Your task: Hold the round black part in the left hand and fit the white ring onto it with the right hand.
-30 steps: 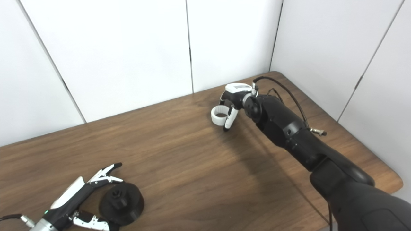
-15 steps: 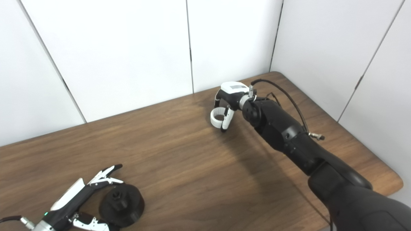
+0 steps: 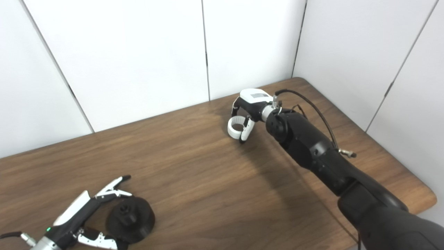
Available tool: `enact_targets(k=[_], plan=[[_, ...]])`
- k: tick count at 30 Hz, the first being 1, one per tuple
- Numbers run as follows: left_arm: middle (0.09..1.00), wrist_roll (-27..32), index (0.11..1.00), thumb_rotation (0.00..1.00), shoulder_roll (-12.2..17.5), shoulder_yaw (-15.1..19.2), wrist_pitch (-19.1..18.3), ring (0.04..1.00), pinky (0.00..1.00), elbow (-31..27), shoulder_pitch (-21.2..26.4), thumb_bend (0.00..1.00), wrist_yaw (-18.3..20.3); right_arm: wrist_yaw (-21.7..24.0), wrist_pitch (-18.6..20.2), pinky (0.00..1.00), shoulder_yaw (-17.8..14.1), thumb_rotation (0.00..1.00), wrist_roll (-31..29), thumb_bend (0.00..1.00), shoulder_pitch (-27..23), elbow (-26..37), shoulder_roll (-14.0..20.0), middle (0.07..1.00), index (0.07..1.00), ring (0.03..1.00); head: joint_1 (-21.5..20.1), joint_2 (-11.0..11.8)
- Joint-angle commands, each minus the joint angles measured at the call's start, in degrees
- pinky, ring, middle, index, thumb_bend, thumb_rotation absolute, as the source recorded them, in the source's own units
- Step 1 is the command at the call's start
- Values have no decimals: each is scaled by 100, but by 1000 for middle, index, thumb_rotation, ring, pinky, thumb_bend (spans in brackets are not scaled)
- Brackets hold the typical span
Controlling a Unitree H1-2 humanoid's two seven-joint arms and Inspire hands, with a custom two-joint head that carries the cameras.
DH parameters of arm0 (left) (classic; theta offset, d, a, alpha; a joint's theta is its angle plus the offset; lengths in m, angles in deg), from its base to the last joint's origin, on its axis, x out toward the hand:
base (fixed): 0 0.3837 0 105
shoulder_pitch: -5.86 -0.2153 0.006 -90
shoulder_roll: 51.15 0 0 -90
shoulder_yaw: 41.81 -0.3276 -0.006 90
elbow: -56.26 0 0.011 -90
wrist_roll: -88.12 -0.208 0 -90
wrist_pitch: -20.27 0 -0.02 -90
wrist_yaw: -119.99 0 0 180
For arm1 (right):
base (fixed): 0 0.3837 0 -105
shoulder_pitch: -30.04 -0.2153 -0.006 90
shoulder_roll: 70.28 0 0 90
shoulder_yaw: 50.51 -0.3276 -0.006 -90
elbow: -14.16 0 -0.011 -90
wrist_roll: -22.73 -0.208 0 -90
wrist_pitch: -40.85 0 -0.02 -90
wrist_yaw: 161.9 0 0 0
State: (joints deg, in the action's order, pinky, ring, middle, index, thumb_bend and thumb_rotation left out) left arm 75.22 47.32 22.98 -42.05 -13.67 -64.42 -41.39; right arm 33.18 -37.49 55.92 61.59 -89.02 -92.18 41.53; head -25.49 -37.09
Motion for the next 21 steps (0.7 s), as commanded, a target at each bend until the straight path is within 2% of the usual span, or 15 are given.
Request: enact_targets(k=[1,9,21], plan=[[992,-230,490,65,29,-180,-143,1000,926,213,-146,522,363,8,-200,852,-152,129,-81,523,-224,385,216,809,481,843,23,-24],[999,-252,490,67,-51,-187,-181,1000,924,261,-115,522,353,498,-224,885,-163,133,-59,524,-127,1397,281,821,482,868,327,-153],[1000,-421,490,67,-208,-207,-588,1000,930,-40,-124,522,369,1183,-286,880,-263,133,-430,525,-40,2529,229,828,480,879,1027,-396]])
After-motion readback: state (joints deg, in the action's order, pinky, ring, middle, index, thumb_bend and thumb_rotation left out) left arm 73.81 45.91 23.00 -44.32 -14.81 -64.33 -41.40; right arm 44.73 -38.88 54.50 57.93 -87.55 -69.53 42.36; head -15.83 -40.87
